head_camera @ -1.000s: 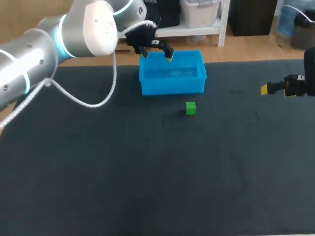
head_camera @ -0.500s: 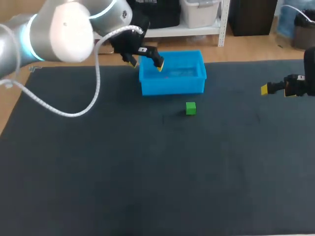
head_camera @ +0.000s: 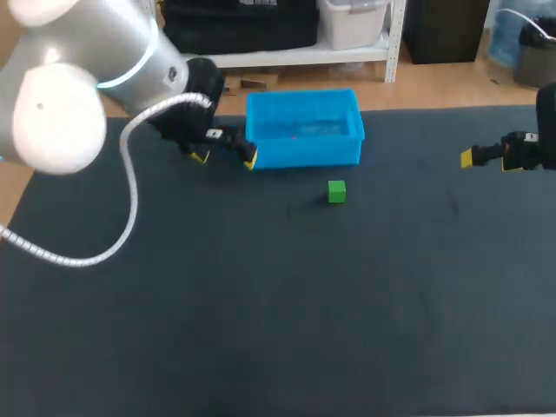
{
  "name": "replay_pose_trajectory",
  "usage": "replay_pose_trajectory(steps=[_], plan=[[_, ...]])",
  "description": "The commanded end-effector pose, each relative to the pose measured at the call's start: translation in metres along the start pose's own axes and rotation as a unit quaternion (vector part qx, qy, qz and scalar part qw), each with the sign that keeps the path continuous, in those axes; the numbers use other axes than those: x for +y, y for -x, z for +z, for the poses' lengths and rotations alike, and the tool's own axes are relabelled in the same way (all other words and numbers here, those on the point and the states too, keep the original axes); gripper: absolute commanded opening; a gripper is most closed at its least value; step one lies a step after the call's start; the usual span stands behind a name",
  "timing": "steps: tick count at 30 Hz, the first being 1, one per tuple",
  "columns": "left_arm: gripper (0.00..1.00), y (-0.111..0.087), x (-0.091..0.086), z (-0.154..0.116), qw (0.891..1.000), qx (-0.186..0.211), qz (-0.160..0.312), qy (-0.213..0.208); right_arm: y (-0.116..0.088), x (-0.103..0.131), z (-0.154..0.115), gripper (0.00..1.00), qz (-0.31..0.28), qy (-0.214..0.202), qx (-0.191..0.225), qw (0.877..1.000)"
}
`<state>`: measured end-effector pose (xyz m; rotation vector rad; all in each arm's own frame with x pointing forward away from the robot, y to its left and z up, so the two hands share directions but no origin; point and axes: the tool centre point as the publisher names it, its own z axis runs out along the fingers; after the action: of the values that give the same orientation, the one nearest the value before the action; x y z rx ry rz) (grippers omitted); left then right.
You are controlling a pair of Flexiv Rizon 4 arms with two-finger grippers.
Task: Use the left arm to pick the red cube and place it into the blue plastic box first, then use the right arm to grasp the green cube and put it into the same blue plastic box after the first action is fully finished.
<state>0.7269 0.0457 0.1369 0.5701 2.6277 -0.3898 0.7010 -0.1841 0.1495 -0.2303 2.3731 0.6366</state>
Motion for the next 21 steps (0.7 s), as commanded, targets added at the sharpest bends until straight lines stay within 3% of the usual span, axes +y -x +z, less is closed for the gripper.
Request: replay_pose_trajectory(steps=[1,3,7,21], plan=[[1.00,-0.047,0.008,-0.012,0.990,-0.135,-0.002,-0.035,0.000,0.000,0.000,1.00,0.000,0.000,0.000,1.000],[1.00,-0.049,0.012,-0.015,0.989,-0.136,0.001,-0.061,0.000,0.000,0.000,1.00,0.000,0.000,0.000,1.000],[1.00,-0.047,0.015,-0.020,0.990,-0.119,0.010,-0.073,0.000,0.000,0.000,1.00,0.000,0.000,0.000,1.000],[1.00,-0.032,0.020,-0.021,0.990,-0.119,0.025,-0.069,0.000,0.000,0.000,1.00,0.000,0.000,0.000,1.000]])
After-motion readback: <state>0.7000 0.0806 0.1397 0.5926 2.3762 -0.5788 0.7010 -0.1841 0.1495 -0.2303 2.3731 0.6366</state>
